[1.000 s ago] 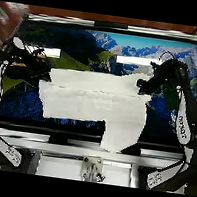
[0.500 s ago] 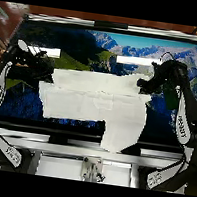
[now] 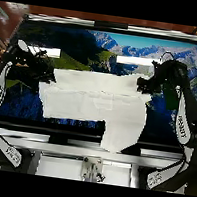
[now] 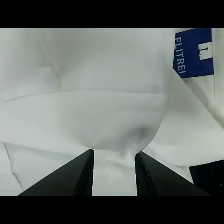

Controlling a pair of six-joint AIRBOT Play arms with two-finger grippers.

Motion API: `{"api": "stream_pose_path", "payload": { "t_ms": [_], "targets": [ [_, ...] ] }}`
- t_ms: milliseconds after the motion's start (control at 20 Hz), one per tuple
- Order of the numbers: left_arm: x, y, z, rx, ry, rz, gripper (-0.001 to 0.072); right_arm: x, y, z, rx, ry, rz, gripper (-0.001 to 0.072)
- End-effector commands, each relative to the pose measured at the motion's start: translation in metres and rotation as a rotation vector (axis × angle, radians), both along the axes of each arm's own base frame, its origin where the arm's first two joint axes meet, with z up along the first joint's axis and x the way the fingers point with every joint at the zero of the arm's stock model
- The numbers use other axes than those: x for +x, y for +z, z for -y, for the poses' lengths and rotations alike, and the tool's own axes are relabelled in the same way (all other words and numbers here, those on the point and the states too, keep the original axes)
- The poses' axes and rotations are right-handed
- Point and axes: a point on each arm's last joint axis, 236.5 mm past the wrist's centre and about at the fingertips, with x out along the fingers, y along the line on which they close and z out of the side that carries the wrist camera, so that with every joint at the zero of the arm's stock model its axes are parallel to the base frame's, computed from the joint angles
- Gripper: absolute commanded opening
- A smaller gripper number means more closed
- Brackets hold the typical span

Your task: Fold the shirts.

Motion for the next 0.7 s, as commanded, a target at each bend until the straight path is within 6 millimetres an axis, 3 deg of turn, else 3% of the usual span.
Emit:
{"api": "stream_pose_path", "payload": {
  "t_ms": [0, 50, 100, 150, 300, 450, 500, 650],
  "targets": [
    [-0.001, 0.007, -0.004, -0.003, -0.002, -0.004, 0.0476, -0.009, 0.008, 0.019, -0.086, 0.054, -0.015, 0.0399],
    [0.001, 0.014, -0.006, -0.003, -0.003, 0.004, 0.0477, -0.009, 0.017, 0.031, -0.138, 0.072, -0.003, 0.0401],
    [0.004, 0.023, -0.009, -0.001, 0.001, 0.024, 0.0478, -0.007, 0.029, 0.044, -0.186, 0.078, 0.018, 0.0509],
    [0.007, 0.034, -0.013, 0.000, 0.011, 0.052, 0.0478, -0.004, 0.043, 0.052, -0.204, 0.079, 0.044, 0.0548],
    [0.005, 0.074, -0.027, 0.011, 0.031, 0.122, 0.0478, -0.011, 0.082, 0.090, -0.197, -0.014, 0.088, 0.0549],
    [-0.012, 0.107, -0.045, 0.015, 0.047, 0.138, 0.0484, -0.041, 0.102, 0.132, -0.153, -0.123, 0.028, 0.0548],
    [-0.019, 0.117, -0.050, 0.017, 0.055, 0.139, 0.0550, -0.050, 0.106, 0.141, -0.128, -0.148, 0.012, 0.0548],
    [-0.049, 0.122, -0.056, 0.014, 0.079, 0.119, 0.0556, -0.073, 0.108, 0.147, -0.028, -0.172, -0.003, 0.0548]
  ]
}}
